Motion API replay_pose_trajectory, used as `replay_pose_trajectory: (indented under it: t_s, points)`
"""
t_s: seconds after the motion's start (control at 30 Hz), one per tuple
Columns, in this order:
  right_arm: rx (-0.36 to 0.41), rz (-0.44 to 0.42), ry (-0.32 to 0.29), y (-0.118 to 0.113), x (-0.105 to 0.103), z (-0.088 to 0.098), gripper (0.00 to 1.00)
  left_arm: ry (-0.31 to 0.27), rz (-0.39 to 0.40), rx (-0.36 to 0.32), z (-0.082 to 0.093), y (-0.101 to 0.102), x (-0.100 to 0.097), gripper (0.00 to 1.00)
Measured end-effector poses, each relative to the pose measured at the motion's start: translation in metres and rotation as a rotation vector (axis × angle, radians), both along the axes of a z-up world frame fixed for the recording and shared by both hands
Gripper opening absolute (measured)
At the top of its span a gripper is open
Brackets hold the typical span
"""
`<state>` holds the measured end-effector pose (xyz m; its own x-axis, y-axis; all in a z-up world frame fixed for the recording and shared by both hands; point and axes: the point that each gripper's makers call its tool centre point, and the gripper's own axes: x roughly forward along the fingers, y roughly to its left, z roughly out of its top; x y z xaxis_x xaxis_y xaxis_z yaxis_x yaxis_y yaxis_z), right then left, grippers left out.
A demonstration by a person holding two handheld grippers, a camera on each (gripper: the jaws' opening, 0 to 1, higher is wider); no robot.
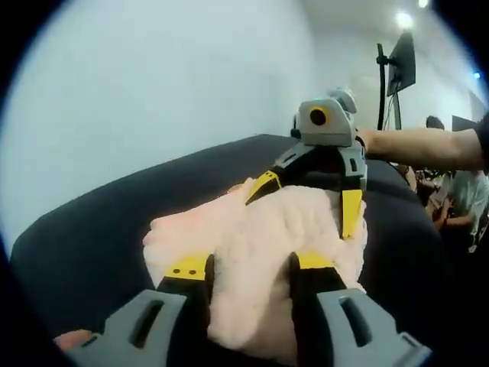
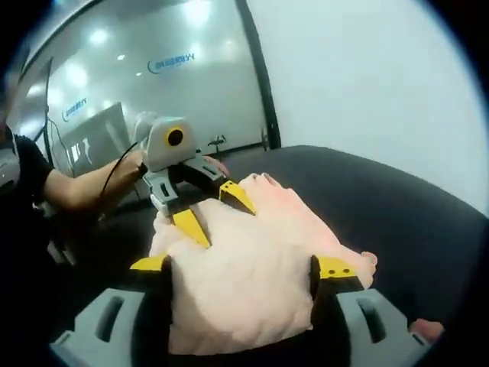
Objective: Fold the towel on the table until its edges align and the towel forms a compact rectangular stack.
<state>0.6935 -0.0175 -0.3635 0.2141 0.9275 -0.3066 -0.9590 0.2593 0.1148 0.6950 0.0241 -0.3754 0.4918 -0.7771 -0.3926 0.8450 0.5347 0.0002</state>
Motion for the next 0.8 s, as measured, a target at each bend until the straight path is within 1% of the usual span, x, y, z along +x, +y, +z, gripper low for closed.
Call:
replay_pose_trajectory:
  t_s: [0.03, 0.07, 0.1, 0.13, 0.17, 0.2, 0.23, 0.27, 0.3, 0.33, 0.37, 0.4, 0.43, 0.47, 0.5, 0.53, 0.57, 0.6, 0.63, 0.67, 0.7, 0.73, 0.77, 0.8]
  points:
    - [0.03, -0.002, -0.009, -0.001, 0.001, 0.008, 0.71, -0.002, 0.011, -0.002, 0.006, 0.002, 0.001, 0.38]
    - [0.096, -0.006, -0.013, -0.002, -0.001, 0.024, 0.68, -0.065, 0.02, -0.03, 0.021, 0.001, 0.005, 0.35]
    - [0.161, -0.018, -0.014, 0.001, -0.004, 0.04, 0.6, -0.132, 0.028, -0.053, 0.036, 0.002, 0.005, 0.29]
    - [0.207, -0.057, -0.034, -0.005, 0.0, 0.057, 0.52, -0.163, 0.073, -0.106, 0.049, 0.004, 0.006, 0.28]
    - [0.254, -0.114, -0.057, -0.011, 0.004, 0.075, 0.42, -0.206, 0.123, -0.146, 0.066, 0.009, 0.011, 0.29]
    - [0.304, -0.175, -0.073, -0.016, 0.008, 0.089, 0.3, -0.209, 0.159, -0.217, 0.083, 0.01, 0.012, 0.28]
    - [0.325, -0.249, -0.064, -0.02, 0.01, 0.096, 0.25, -0.205, 0.171, -0.26, 0.093, 0.008, 0.009, 0.28]
    - [0.312, -0.288, -0.055, -0.021, 0.01, 0.093, 0.24, -0.238, 0.197, -0.264, 0.099, 0.01, 0.011, 0.28]
    - [0.297, -0.295, -0.065, -0.016, 0.006, 0.088, 0.24, -0.282, 0.22, -0.244, 0.099, 0.009, 0.011, 0.28]
    - [0.232, -0.309, -0.091, -0.013, 0.003, 0.074, 0.24, -0.31, 0.242, -0.177, 0.089, 0.007, 0.012, 0.27]
    - [0.157, -0.364, -0.105, -0.014, 0.006, 0.058, 0.24, -0.328, 0.243, -0.098, 0.074, 0.006, 0.012, 0.24]
    - [0.116, -0.37, -0.117, -0.01, 0.003, 0.046, 0.19, -0.327, 0.221, -0.021, 0.057, 0.005, 0.01, 0.19]
    - [0.126, -0.363, -0.126, -0.006, 0.0, 0.043, 0.17, -0.29, 0.197, 0.002, 0.044, 0.0, 0.004, 0.13]
    - [0.131, -0.378, -0.114, -0.004, -0.001, 0.036, 0.16, -0.249, 0.206, -0.017, 0.038, -0.001, 0.002, 0.11]
    - [0.079, -0.43, -0.069, -0.009, 0.003, 0.021, 0.14, -0.231, 0.235, -0.033, 0.035, 0.002, 0.004, 0.11]
    - [0.068, -0.447, -0.046, -0.009, 0.001, 0.014, 0.1, -0.228, 0.257, -0.056, 0.032, 0.006, 0.008, 0.08]
    - [0.093, -0.462, -0.051, -0.008, 0.0, 0.015, 0.08, -0.216, 0.285, -0.077, 0.033, 0.009, 0.009, 0.03]
    - [0.107, -0.521, -0.048, -0.017, 0.008, 0.015, 0.06, -0.183, 0.312, -0.135, 0.04, 0.011, 0.009, 0.02]
    - [0.13, -0.525, -0.035, -0.017, 0.009, 0.017, 0.05, -0.134, 0.302, -0.224, 0.045, 0.006, 0.005, 0.02]
    - [0.157, -0.519, -0.012, -0.012, 0.002, 0.02, 0.05, -0.11, 0.282, -0.281, 0.053, 0.0, 0.001, 0.02]
    - [0.163, -0.526, 0.0, -0.011, 0.001, 0.019, 0.05, -0.134, 0.295, -0.254, 0.052, 0.002, -0.001, 0.02]
    - [0.164, -0.527, 0.0, -0.011, 0.001, 0.019, 0.06, -0.174, 0.324, -0.213, 0.049, 0.005, 0.004, 0.03]
    - [0.175, -0.527, 0.005, -0.01, 0.006, 0.018, 0.06, -0.2, 0.333, -0.175, 0.044, 0.006, 0.005, 0.03]
    - [0.183, -0.528, 0.012, -0.008, 0.006, 0.018, 0.06, -0.198, 0.325, -0.157, 0.039, 0.003, 0.005, 0.03]
